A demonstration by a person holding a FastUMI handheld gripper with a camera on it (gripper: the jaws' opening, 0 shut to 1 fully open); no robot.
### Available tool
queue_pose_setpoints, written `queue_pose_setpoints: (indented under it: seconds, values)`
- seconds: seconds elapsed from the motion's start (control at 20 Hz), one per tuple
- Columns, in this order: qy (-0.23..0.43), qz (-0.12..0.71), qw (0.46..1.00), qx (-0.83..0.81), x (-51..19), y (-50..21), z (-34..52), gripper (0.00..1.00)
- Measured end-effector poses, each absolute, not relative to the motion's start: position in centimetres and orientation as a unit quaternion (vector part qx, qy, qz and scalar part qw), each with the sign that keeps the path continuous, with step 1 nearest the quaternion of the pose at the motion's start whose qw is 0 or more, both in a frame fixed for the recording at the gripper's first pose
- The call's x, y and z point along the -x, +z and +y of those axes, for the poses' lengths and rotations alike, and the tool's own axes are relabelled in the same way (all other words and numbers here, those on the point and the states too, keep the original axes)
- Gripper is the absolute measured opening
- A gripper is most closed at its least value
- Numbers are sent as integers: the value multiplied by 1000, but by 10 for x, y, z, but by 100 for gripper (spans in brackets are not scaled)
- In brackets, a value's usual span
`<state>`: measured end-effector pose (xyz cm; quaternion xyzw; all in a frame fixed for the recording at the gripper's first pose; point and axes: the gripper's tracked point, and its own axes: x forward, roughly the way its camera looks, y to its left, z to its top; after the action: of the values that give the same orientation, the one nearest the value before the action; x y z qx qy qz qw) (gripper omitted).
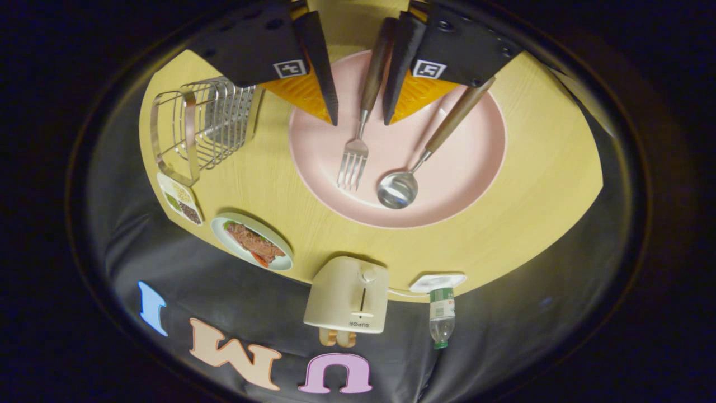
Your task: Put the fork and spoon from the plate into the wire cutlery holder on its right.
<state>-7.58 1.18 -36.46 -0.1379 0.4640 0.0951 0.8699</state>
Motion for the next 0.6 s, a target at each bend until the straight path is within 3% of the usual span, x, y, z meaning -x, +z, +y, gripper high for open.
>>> queue_pose_setpoints:
  seconds: [0.35, 0.45, 0.6]
  values:
    - [95, 476, 865, 128, 79, -366, 19, 23]
    - [88, 479, 864, 126, 78, -361, 17, 23]
    - [88, 488, 860, 123, 78, -365, 17, 15]
